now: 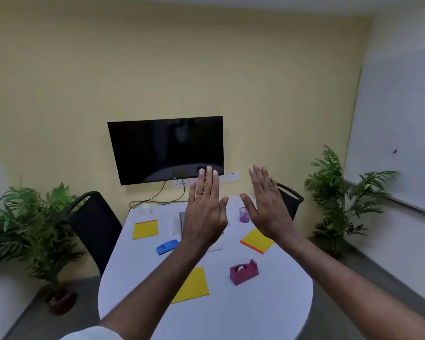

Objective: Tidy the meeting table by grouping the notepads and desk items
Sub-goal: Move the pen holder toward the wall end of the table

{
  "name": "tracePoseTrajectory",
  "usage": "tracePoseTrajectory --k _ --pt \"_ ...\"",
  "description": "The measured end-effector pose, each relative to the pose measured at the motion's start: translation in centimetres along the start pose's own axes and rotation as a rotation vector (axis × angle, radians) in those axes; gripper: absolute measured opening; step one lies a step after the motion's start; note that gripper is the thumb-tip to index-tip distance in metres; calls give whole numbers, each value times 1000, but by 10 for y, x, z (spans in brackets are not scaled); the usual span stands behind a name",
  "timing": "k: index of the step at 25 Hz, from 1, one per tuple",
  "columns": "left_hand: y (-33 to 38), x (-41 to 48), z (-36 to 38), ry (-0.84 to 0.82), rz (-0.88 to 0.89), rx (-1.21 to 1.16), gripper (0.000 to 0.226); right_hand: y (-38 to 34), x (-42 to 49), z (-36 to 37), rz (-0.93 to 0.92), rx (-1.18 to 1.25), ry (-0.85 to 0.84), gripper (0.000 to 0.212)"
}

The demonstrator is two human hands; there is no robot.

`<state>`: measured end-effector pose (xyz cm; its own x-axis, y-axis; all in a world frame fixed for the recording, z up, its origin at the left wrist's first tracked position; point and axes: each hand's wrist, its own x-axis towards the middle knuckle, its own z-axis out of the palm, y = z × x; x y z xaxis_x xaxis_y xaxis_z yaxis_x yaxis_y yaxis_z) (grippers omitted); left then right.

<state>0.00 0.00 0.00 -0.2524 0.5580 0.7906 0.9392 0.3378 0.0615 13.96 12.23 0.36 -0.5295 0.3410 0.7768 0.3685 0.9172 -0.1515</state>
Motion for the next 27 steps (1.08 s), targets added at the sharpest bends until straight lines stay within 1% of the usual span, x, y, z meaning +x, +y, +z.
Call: tracePoseTrajectory --k 4,7,12,14,18,20,23,27 --pt "24 -12 19 -70 12 -36 67 25 -33 -8 91 -13 -60 66" --pt "54 -17 38 -113 34 -47 66 57 -56 -17 98 -22 -74 66" --pt "134 -22 74 -122 36 -44 66 129 -93 -40 111 -16 -130 68" --pt "162 -20 91 -136 10 -25 66 152 -104 -48 88 -19 -160 68" --pt "243 -23 124 -181 -34 -35 67 223 -127 -71 62 -33 -225 68" --pt "275 -29 135 -188 -88 -64 67 251 -137 -81 62 -35 -259 68" --pt "308 -34 153 -205 -148 -81 67 286 -148 -92 68 9 -270 69" --pt "333 -29 182 -254 -142 -68 67 326 -161 -97 97 10 -289 68"
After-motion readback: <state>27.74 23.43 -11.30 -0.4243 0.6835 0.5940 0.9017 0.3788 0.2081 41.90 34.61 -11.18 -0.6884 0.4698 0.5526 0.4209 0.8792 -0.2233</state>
